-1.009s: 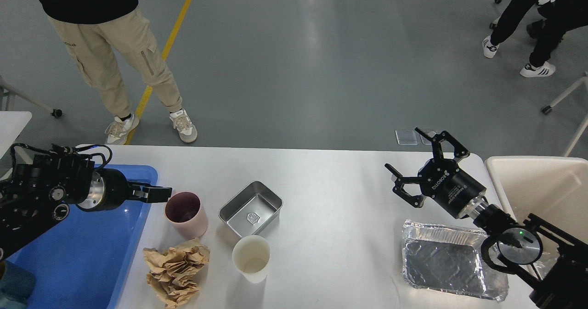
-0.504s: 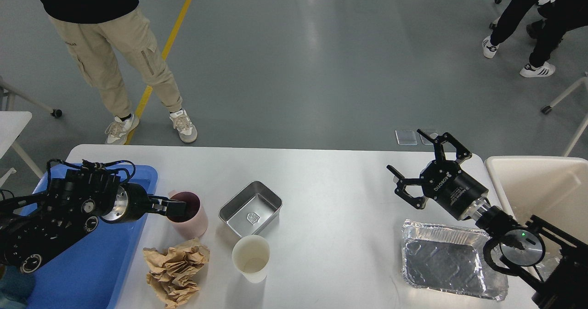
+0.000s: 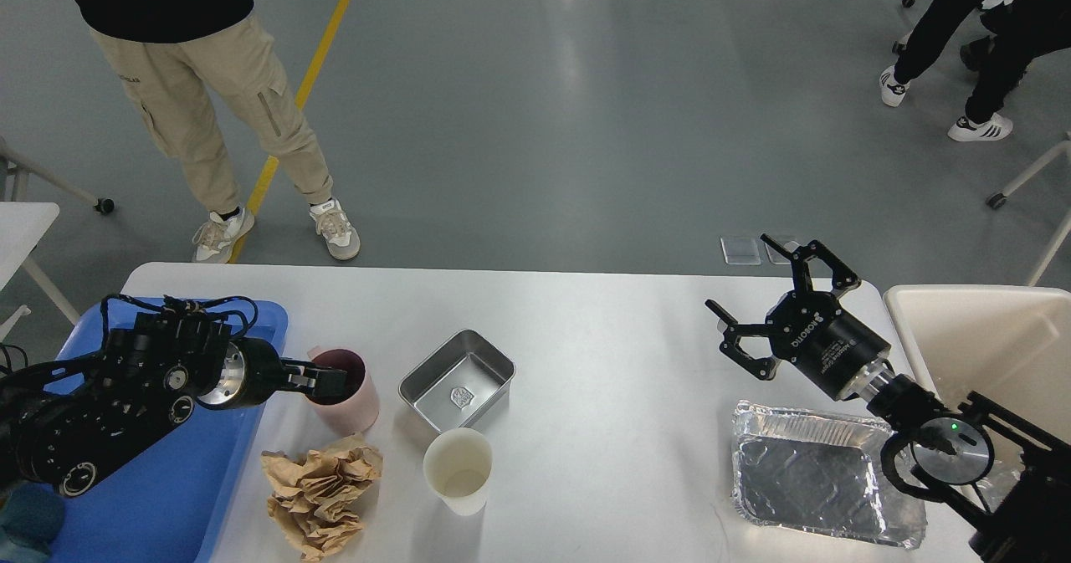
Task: Tidy desktop
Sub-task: 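Reach the left gripper to the pink mug and grasp its rim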
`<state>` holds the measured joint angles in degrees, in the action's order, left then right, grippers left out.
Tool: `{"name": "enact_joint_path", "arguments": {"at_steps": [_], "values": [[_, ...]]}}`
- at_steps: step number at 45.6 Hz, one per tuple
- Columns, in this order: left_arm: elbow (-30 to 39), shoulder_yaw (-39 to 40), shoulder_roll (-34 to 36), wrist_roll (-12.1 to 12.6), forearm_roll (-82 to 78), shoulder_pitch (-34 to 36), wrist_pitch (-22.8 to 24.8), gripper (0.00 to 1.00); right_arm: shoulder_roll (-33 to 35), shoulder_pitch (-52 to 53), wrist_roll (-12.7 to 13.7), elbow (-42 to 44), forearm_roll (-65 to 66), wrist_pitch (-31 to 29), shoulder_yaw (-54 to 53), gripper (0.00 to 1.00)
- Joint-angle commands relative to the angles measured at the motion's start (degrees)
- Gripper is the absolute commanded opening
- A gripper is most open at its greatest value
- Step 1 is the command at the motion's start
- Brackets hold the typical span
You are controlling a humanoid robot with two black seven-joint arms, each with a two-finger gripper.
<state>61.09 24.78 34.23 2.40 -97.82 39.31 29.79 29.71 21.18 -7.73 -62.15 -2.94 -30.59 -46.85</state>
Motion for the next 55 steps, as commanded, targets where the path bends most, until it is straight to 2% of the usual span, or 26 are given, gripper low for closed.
{"name": "enact_joint_path", "arguments": {"at_steps": [1,9,18,25,38,55], "values": [[0.0,0.0,-0.6,-0.3,0.0,0.2,0.1,0.75,0.0,0.0,0.0,0.0,0.0,0.0,0.0,1.00],[0.0,-0.1,-0.3,-0.3,0.0,0.2,0.1,0.54,0.0,0.0,0.0,0.1,0.0,0.0,0.0,1.00],[0.0,-0.1,0.1,-1.1,-0.1,-0.1,0.1,0.46,-0.1,0.0,0.0,0.2,0.0,0.0,0.0,1.00],[-0.1,-0.1,0.2,-2.3,-0.7,-0.1,0.1,0.34,0.0,-0.1,0.0,0.1,0.4,0.0,0.0,1.00],[-0.1,-0.1,0.4,-4.4,-2.6,-1.2,0.1,0.23,0.0,-0.3,0.0,0.1,0.4,0.0,-0.5,1.00],[0.0,-0.1,1.4,-9.6,-4.0,-1.3,0.1,0.08,-0.1,-0.3,0.0,0.3,0.4,0.1,-0.7,1.00]]}}
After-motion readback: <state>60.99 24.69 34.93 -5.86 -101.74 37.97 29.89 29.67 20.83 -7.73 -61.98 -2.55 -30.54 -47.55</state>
